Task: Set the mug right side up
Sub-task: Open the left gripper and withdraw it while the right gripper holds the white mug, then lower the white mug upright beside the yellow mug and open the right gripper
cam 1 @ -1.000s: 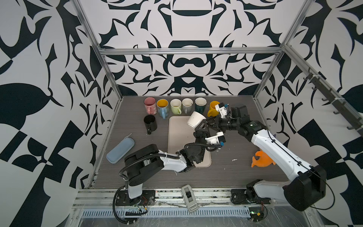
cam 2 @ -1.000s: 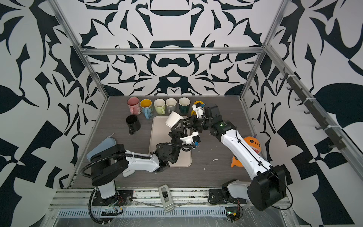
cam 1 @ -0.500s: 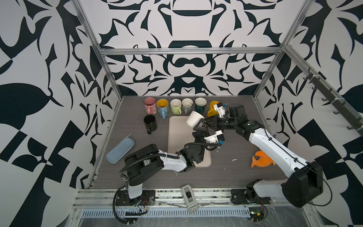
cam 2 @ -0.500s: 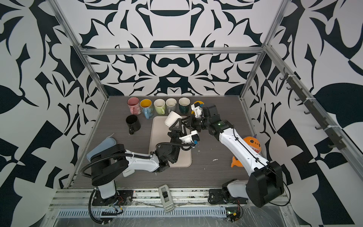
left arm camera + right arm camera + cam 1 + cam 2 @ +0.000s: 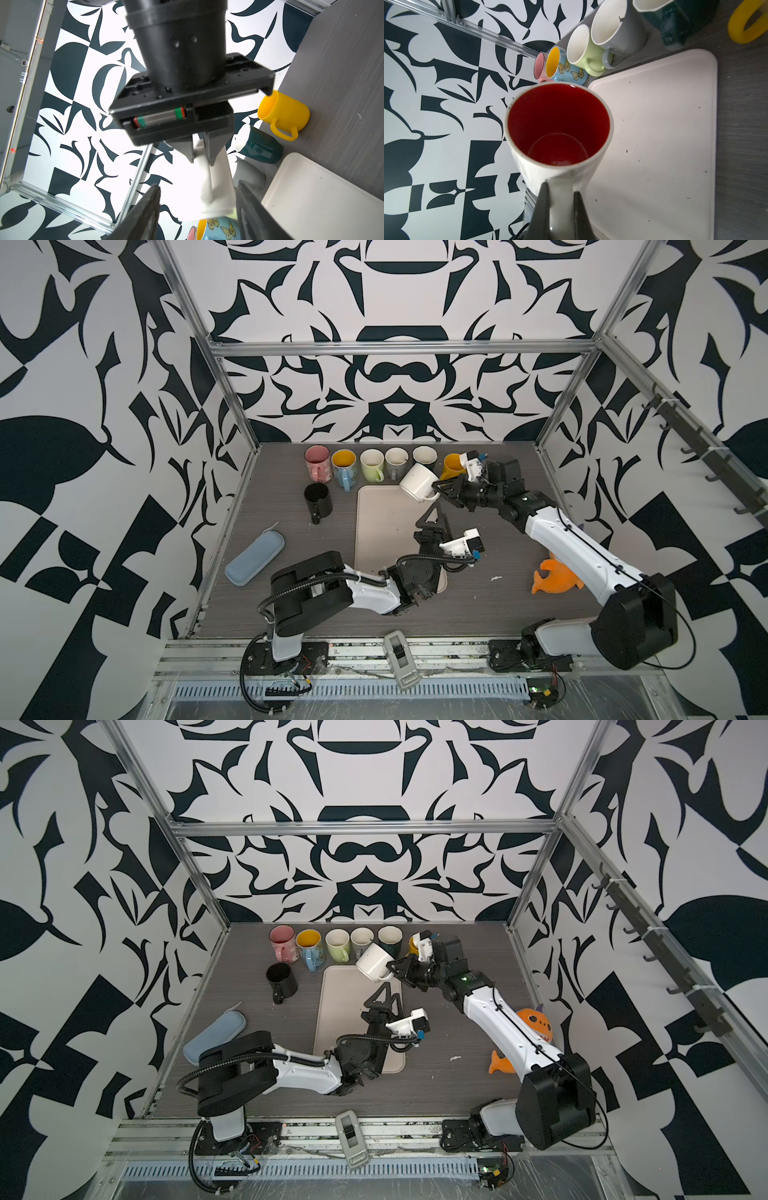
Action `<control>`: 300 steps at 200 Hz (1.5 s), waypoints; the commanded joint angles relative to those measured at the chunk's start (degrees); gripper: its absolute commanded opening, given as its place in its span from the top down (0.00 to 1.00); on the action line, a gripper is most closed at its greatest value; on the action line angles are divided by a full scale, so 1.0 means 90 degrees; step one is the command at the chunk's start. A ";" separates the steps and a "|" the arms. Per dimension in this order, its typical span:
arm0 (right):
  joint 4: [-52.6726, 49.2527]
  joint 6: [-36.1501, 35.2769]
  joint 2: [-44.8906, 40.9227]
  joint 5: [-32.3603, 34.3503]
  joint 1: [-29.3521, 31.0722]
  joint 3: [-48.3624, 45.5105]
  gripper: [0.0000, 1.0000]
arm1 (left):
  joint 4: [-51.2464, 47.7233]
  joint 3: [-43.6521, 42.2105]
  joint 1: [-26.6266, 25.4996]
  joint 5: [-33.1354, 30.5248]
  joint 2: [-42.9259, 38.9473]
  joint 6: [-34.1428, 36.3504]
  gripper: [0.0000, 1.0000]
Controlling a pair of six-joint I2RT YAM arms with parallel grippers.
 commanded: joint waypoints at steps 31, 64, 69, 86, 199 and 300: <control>-0.0119 -0.0860 -0.0402 0.0721 -0.0258 0.0391 1.00 | 0.0412 -0.0078 -0.0089 -0.0493 -0.0440 -0.0749 0.33; -0.0800 -0.1473 -0.0661 0.1513 -0.0259 0.0407 1.00 | -0.0957 -0.0149 -0.0086 -0.0651 -0.1058 -0.2065 0.31; -0.0893 -0.1562 -0.0700 0.1642 -0.0254 0.0391 1.00 | -0.1342 -0.0149 -0.0079 -0.0653 -0.1186 -0.2407 0.31; -0.1188 -0.1844 -0.0871 0.2118 -0.0254 0.0291 1.00 | -0.2749 -0.0159 0.0029 -0.0608 -0.1740 -0.3774 0.31; -0.1377 -0.3028 -0.0833 0.4041 -0.0232 -0.0868 1.00 | -0.8650 -0.0053 0.2620 0.2608 -0.4603 -1.0212 0.29; -0.0083 -0.3999 0.0097 0.5371 0.0373 -0.1008 1.00 | -0.9174 -0.0417 0.4359 0.4105 -0.5364 -1.1322 0.27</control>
